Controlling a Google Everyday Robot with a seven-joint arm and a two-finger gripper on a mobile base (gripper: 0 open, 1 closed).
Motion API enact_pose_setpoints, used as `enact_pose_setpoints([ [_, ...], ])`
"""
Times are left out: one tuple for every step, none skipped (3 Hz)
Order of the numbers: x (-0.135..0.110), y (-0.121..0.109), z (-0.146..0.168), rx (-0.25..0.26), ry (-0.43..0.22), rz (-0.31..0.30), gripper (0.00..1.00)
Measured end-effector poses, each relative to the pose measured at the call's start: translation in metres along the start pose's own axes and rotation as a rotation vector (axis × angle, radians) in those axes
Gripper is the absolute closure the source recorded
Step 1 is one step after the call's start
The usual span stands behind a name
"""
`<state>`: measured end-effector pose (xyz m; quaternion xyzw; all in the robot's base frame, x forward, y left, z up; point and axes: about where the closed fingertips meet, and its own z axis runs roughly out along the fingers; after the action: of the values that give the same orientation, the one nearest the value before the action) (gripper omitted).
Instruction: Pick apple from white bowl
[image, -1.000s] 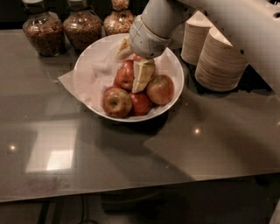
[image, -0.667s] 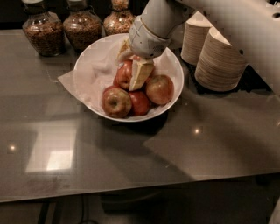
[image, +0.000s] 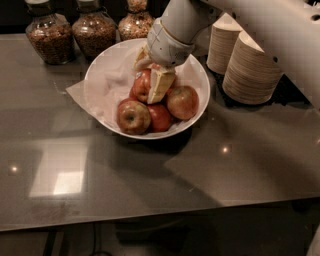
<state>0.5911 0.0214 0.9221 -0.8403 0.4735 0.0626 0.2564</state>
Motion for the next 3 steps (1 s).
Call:
enact_pose_setpoints([
  [0.000,0.000,0.000,0.000,0.000,0.000,1.00],
  [-0.006,-0.003,-0.007,0.025,-0.024,-0.009,1.00],
  [-0.019,-0.007,-0.024,0.085,-0.082,-0.027,1.00],
])
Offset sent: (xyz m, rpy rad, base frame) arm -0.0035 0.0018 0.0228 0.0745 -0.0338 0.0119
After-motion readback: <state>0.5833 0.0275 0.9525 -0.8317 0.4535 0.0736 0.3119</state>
